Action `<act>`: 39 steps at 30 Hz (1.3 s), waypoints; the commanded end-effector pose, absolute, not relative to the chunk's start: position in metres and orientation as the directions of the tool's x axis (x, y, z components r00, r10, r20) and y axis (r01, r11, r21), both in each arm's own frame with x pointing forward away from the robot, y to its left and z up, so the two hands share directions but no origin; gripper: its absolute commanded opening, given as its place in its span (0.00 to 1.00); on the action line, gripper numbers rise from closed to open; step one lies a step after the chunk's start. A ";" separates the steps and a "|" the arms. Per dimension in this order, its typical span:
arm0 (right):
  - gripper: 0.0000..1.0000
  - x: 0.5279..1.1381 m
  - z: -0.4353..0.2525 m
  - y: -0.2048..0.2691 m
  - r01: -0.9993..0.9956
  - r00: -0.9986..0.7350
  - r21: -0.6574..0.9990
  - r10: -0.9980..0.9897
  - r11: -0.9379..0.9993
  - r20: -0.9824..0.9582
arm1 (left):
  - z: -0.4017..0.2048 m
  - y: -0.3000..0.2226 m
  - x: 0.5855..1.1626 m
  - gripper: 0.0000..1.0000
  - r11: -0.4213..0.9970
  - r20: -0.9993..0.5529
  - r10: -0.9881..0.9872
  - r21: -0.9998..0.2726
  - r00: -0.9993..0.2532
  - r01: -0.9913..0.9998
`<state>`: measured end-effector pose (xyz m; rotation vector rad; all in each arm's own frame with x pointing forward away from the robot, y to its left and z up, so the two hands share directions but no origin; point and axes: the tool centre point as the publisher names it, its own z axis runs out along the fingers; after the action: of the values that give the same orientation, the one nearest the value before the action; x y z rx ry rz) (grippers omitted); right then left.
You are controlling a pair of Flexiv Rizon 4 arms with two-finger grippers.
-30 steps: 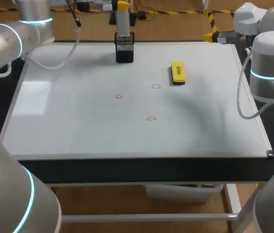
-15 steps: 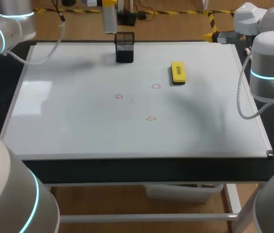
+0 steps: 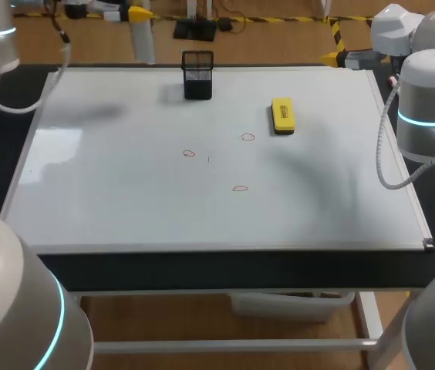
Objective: Pick up the inspection probe, press it on each red-marked spot on the whiteboard one by one, put down the probe, pick up the eraser, and wipe off all the red marks.
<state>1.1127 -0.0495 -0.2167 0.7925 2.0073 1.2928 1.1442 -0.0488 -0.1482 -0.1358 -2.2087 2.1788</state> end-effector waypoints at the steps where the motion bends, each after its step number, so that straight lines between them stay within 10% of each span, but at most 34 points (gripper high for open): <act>1: 1.00 1.113 -0.217 -0.050 0.155 -0.632 0.927 0.756 0.343 -0.174 | -0.151 -0.036 1.123 0.00 0.019 -0.043 -0.272 -0.999 -0.961 0.039; 39: 1.00 1.113 -0.217 -0.050 0.155 -0.632 0.927 0.756 0.343 -0.174 | -0.186 0.014 1.087 0.00 0.047 -0.039 -0.401 -0.999 -0.915 0.022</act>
<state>1.1126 -0.0495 -0.2167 0.7925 2.0074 1.2928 1.0927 0.0158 -0.1896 0.0281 -2.3000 2.2104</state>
